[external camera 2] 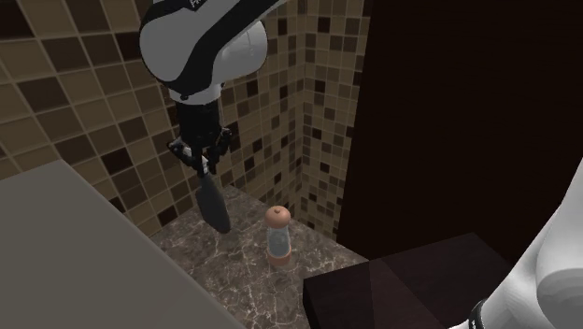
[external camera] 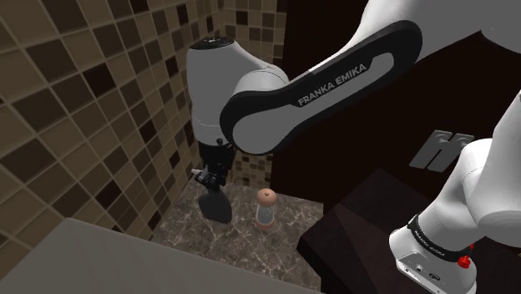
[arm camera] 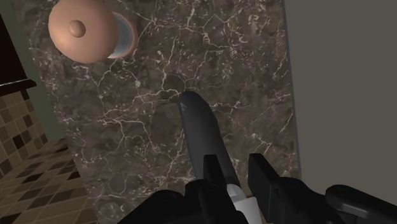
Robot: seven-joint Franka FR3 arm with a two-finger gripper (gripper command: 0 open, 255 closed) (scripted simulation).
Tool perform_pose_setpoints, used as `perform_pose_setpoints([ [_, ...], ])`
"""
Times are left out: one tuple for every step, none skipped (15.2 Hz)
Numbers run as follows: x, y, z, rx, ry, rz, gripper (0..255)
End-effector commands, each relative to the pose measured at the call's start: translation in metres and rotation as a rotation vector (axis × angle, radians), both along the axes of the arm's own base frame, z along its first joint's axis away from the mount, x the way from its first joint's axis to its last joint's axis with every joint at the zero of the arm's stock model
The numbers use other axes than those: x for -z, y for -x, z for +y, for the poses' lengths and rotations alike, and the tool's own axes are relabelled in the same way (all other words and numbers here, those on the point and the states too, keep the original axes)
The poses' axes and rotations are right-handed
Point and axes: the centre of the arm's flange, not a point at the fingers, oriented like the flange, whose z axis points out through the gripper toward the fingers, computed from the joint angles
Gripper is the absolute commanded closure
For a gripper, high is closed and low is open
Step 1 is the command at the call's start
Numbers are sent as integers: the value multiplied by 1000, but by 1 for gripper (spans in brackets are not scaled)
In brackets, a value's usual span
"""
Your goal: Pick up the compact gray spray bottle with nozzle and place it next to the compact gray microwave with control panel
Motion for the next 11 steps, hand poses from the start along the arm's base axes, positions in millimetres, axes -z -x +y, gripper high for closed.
perform_pose_setpoints([
  [10, 0, 0, 0, -1, 0, 255],
  [15, 0, 0, 0, -1, 0, 255],
  [20, 0, 0, 0, -1, 0, 255],
  [25, 0, 0, 0, -1, 0, 255],
  [31, 0, 0, 0, -1, 0, 255],
  [36, 0, 0, 0, -1, 0, 255],
  [41, 0, 0, 0, -1, 0, 255],
  [47, 0, 0, 0, -1, 0, 255],
  [52, 0, 0, 0, -1, 0, 255],
  [57, 0, 0, 0, -1, 0, 255],
  [62, 0, 0, 0, -1, 0, 255],
])
